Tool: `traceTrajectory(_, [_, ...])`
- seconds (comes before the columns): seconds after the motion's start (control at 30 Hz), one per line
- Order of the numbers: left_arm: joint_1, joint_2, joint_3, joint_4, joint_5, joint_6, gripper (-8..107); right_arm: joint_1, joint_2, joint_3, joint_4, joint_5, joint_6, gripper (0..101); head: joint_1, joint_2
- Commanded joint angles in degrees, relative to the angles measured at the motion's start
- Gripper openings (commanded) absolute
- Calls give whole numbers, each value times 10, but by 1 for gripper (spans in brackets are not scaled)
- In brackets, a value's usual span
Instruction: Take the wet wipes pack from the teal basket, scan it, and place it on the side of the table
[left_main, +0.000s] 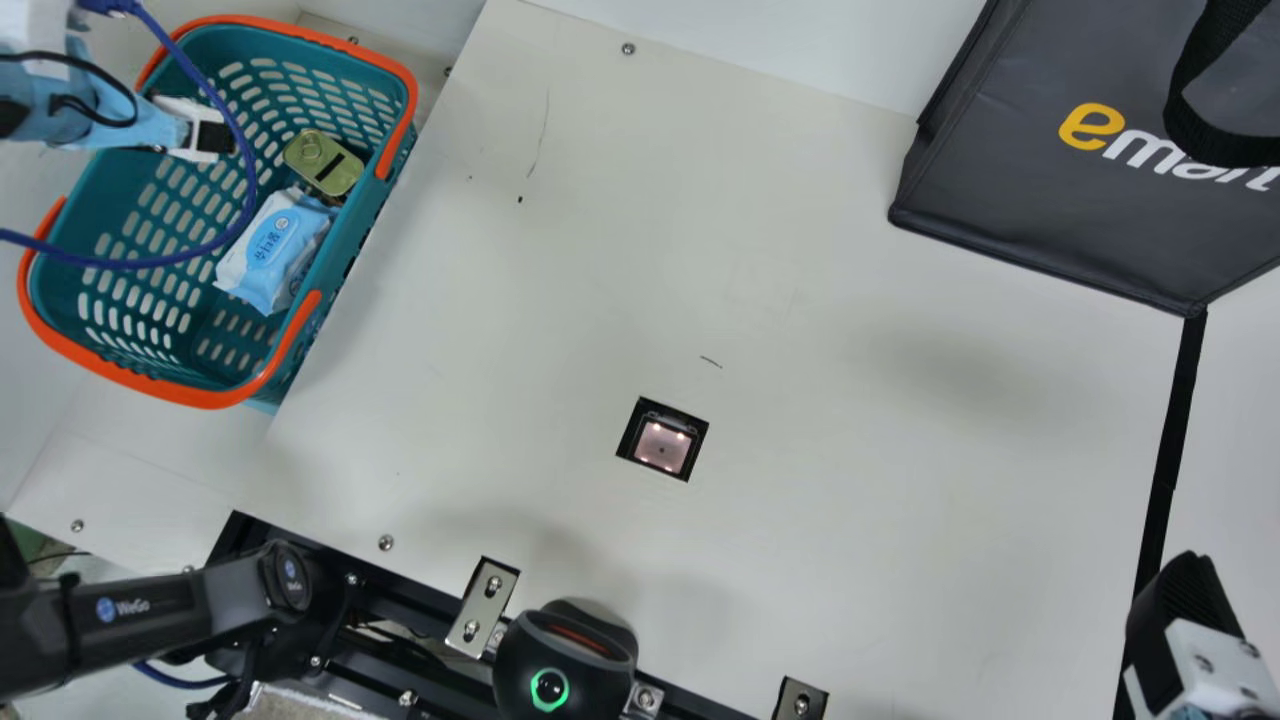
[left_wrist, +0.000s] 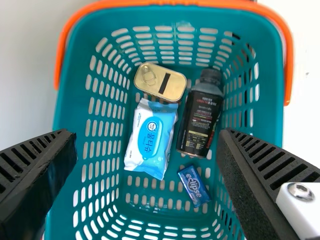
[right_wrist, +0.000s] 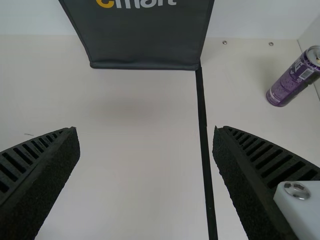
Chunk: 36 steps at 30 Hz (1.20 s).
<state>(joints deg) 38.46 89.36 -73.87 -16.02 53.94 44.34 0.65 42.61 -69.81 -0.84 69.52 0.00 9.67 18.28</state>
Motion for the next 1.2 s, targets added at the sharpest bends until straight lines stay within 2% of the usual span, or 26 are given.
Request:
traceTrajectory(0.0, [-3,15,1,3,-5,1,90,0,0,0,0,0,0,95,-17,1])
traceTrajectory(0.63, [-17,116,12,8,-52,29,90,0,0,0,0,-1,0,95,-17,1])
traceTrajectory(1.17, [-17,155,39,10,-75,60,90,0,0,0,0,-1,0,95,-17,1])
